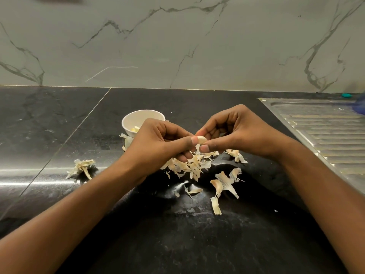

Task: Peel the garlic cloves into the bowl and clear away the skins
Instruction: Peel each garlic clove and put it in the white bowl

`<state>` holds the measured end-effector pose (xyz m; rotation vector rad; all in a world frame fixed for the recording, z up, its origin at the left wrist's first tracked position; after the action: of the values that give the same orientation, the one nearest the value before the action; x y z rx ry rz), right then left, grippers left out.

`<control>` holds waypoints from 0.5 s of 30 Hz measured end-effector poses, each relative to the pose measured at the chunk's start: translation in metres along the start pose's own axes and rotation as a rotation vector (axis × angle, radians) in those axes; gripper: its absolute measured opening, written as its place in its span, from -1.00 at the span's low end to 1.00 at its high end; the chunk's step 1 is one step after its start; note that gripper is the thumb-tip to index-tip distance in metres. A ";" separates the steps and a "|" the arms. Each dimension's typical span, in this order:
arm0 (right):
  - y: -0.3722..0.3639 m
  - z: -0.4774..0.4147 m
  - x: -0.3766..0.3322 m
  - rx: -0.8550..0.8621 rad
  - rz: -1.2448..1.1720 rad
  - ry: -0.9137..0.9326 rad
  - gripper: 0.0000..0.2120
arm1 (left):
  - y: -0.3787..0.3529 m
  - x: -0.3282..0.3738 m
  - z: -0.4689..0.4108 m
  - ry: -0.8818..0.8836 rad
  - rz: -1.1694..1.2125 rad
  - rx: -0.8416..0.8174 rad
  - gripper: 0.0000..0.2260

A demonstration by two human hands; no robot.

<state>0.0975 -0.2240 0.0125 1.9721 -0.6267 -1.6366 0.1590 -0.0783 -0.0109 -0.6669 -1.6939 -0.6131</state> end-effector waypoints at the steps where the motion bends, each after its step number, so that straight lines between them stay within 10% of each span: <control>1: 0.000 0.000 0.001 -0.003 -0.002 -0.006 -0.72 | 0.001 0.000 0.000 -0.005 0.001 0.001 -0.73; 15: 0.001 -0.005 0.007 0.076 -0.149 -0.038 -0.82 | 0.007 0.002 -0.002 -0.081 0.071 0.072 -0.79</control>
<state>0.1033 -0.2287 0.0081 2.0905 -0.5760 -1.7667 0.1651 -0.0743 -0.0081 -0.7057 -1.7508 -0.4785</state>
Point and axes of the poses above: each hand's wrist, its own z-axis away from the middle knuckle, its own y-axis out of the back of the hand, x = y × z, the point moved 10 cm from there along -z, towards the middle knuckle, and after that the axes turned 9 degrees about z, right-handed, at the moved point
